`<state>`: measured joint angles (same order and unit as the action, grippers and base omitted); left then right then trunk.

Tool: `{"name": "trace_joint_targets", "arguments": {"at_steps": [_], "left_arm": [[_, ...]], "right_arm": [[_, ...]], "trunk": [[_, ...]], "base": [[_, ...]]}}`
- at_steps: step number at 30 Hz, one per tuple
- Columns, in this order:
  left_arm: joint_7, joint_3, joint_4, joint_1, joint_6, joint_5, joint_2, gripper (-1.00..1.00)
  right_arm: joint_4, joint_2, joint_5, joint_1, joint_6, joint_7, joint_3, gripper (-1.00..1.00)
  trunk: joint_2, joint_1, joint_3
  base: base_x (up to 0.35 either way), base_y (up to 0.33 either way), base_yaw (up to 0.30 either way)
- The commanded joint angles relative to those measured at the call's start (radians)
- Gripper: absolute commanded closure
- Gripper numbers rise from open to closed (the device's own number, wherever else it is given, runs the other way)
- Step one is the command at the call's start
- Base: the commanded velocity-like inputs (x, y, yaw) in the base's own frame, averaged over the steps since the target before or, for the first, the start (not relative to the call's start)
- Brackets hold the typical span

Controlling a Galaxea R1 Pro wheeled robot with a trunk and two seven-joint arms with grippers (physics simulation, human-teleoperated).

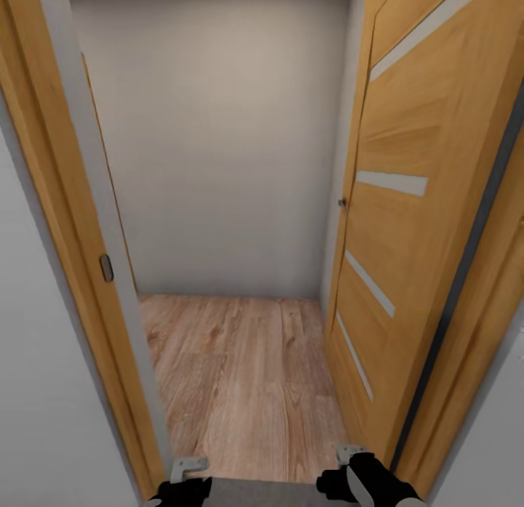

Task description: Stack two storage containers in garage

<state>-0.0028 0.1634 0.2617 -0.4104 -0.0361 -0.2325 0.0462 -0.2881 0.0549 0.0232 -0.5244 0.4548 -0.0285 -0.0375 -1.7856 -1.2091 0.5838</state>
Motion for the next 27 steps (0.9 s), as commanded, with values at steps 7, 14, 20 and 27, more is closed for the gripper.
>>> {"name": "trace_joint_targets", "arguments": {"at_steps": [7,14,20,27], "left_arm": [[0.000,0.007,-0.001,-0.001,-0.004,-0.010,-0.001,-1.00],[0.000,0.007,-0.001,-0.001,-0.004,-0.010,-0.001,-1.00],[0.000,0.007,-0.001,-0.001,-0.004,-0.010,-0.002,-1.00],[0.000,0.007,-0.001,-0.001,-0.004,-0.010,-0.001,-1.00]], "right_arm": [[-0.002,0.001,0.003,0.000,0.005,-0.003,-0.004,-1.00],[-0.002,0.001,0.003,0.000,0.005,-0.003,-0.004,-1.00],[-0.002,0.001,0.003,0.000,0.005,-0.003,-0.004,-1.00],[-0.002,0.002,0.003,0.000,0.005,-0.003,-0.004,-1.00]], "trunk": [[0.000,0.000,0.001],[0.000,0.000,0.001],[0.000,0.000,0.001],[0.000,0.000,0.001]], "base": [[0.009,0.000,-0.071],[0.099,0.007,-0.010],[0.274,0.049,-0.052],[0.177,0.011,-0.032]]}}
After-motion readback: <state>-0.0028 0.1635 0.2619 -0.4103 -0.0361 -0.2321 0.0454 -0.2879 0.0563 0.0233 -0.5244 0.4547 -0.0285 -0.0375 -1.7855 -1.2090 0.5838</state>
